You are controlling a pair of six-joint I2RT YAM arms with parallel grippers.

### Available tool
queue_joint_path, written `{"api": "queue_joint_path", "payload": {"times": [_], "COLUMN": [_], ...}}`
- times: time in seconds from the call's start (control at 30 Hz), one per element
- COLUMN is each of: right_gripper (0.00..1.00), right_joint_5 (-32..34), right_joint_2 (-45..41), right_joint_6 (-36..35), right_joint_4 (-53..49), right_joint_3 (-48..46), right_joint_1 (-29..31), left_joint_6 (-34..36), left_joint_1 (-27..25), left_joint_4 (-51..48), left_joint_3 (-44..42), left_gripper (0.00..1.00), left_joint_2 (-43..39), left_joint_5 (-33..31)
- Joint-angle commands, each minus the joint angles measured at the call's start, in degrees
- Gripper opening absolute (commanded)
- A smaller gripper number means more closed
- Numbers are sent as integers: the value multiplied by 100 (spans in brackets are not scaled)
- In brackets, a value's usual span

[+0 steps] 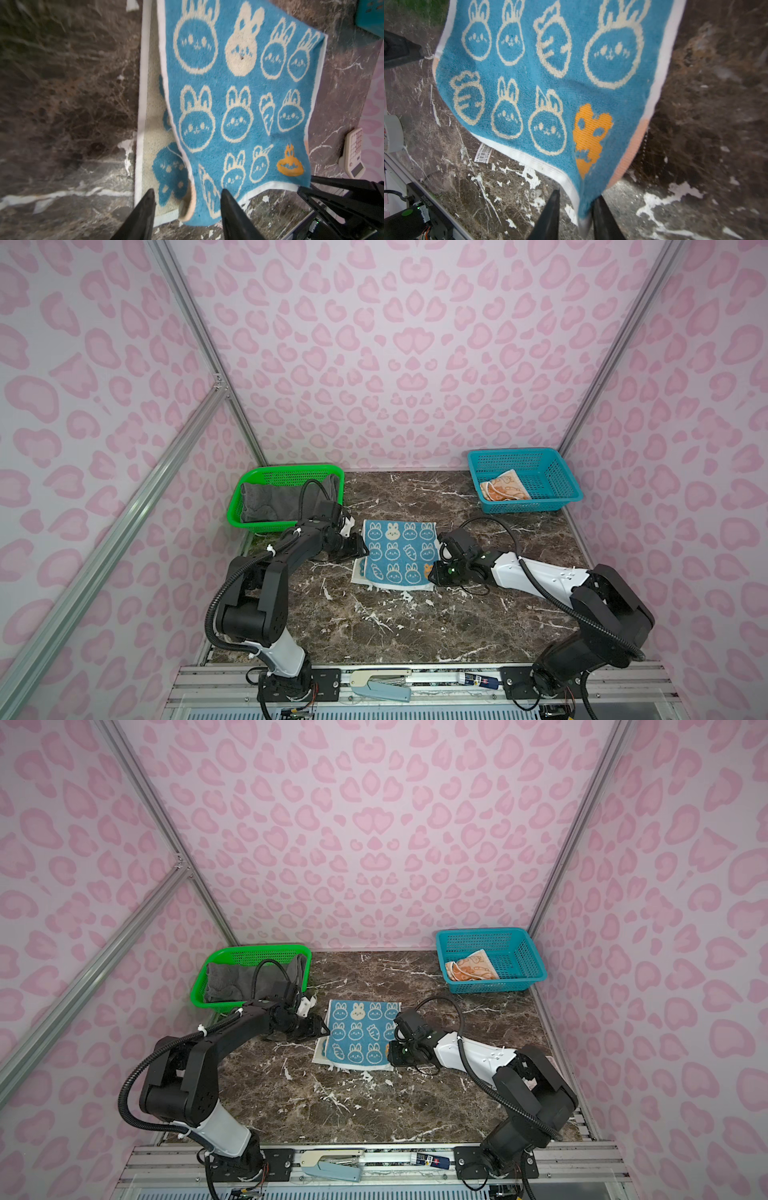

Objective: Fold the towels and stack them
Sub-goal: 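Pull the towel corners toward the robot with both grippers to spread it flat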

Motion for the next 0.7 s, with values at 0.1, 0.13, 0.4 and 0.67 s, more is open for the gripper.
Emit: {"api": "queue_joint_path", "payload": {"times": [0.1, 0.13, 0.4, 0.67], "right_gripper": [32, 32, 32, 24], "right_joint_5": [4, 13, 99, 82], "right_joint_2": [82, 84, 12, 7], "right_joint_6": [-54, -52, -42, -43], "right_joint_4": [-18, -17, -68, -53], "right_joint_3": [29, 29, -14, -41], "right_joint_1": [-11, -9, -23, -59], "left_joint_6": [-236, -293, -420, -345], "left_joint_1": [-203, -234, -553, -557], "left_joint_4": [168, 264, 360, 116], "left_joint_3": [-489, -530, -545, -514], "left_gripper": [56, 57, 51, 20], "left_joint_2": [-122, -100, 148, 80], "left_joint_5": [152, 159, 264, 119]}}
